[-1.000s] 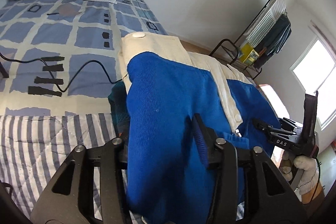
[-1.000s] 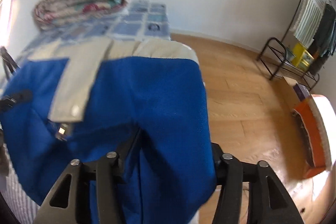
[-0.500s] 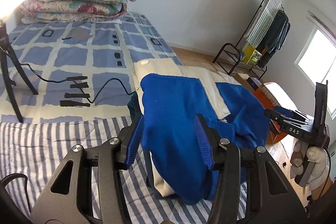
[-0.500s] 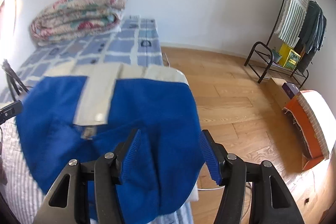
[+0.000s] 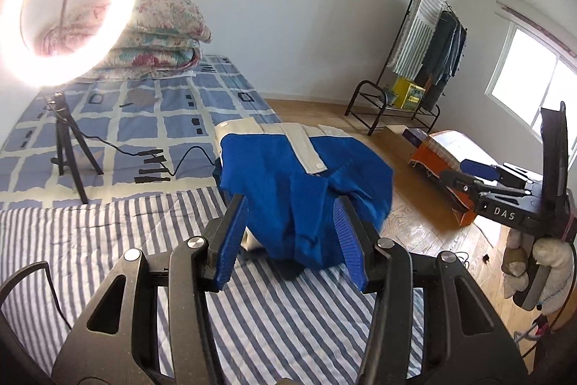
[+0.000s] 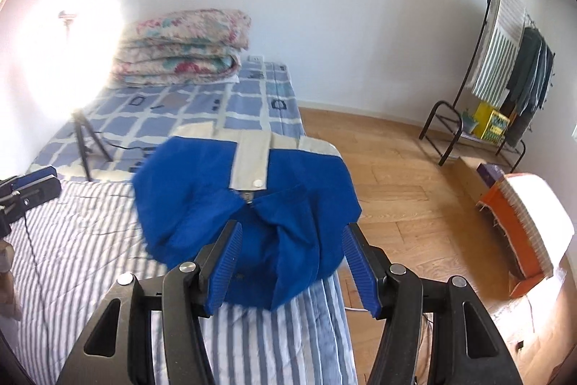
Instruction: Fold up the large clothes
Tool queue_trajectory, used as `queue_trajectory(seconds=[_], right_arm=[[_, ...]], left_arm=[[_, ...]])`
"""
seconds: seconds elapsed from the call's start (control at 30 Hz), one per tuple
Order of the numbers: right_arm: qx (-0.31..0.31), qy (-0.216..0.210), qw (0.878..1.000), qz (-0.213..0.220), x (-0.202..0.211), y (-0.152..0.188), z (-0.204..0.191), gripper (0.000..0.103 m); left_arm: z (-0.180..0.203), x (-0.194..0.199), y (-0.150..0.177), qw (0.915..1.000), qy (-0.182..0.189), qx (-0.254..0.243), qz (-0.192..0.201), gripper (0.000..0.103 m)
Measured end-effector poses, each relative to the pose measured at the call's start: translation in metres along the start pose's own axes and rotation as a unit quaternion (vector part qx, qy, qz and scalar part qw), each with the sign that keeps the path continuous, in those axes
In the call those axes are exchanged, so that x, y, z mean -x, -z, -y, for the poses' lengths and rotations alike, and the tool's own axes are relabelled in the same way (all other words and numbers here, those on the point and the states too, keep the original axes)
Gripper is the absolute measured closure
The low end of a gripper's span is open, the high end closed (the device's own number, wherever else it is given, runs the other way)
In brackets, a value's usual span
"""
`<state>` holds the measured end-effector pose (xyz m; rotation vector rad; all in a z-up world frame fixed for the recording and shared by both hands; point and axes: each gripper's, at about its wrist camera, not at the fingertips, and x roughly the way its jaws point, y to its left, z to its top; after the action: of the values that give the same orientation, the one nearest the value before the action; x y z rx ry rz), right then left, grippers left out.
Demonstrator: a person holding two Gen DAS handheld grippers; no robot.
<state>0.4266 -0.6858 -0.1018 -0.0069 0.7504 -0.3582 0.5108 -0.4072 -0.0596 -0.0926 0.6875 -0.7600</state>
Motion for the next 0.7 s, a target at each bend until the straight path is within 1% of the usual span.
queue_trajectory(seconds=[0.07,0.13,0.27,0.43,0.5,0.57,0.6,0.63,0.7], right_arm=[[0.000,-0.004,1.000,0.013,0.032,0.002,-0.004,0.043],[-0.002,-0.012,1.000,0.026,0.063,0.004,-0.008,0.040],[-0.006,-0.018,0.999,0.042,0.121,0.014,-0.016,0.039],[0.004,-0.019,0.999,0.051,0.175,0.035,-0.033,0.038],[0.001,-0.031,0.998,0.053,0.192,0.047,-0.039,0.036],[-0.006,-0.042,0.998,0.053,0.209,0.061,-0.044,0.034],[-0.007,-0.046,0.997,0.054,0.217,0.068,-0.046,0.032],[-0.005,-0.049,0.997,0.055,0.224,0.075,-0.048,0.032],[-0.001,-0.046,0.997,0.056,0.235,0.088,-0.053,0.032]], left_arm=[[0.010,0.029,0.005,1.0000,0.001,-0.002,0.009,0.053],[0.019,0.057,0.009,0.9999,0.000,-0.004,0.014,0.053],[0.037,0.117,0.018,0.9995,-0.006,-0.009,0.030,0.053],[0.053,0.182,0.038,0.9987,-0.013,-0.018,0.047,0.053],[0.060,0.210,0.050,0.9981,-0.011,-0.023,0.056,0.053],[0.067,0.230,0.060,0.9971,-0.021,-0.037,0.064,0.052],[0.071,0.241,0.067,0.9963,-0.027,-0.044,0.068,0.049],[0.072,0.250,0.072,0.9960,-0.030,-0.046,0.071,0.042],[0.076,0.269,0.086,0.9955,-0.030,-0.047,0.076,0.040]])
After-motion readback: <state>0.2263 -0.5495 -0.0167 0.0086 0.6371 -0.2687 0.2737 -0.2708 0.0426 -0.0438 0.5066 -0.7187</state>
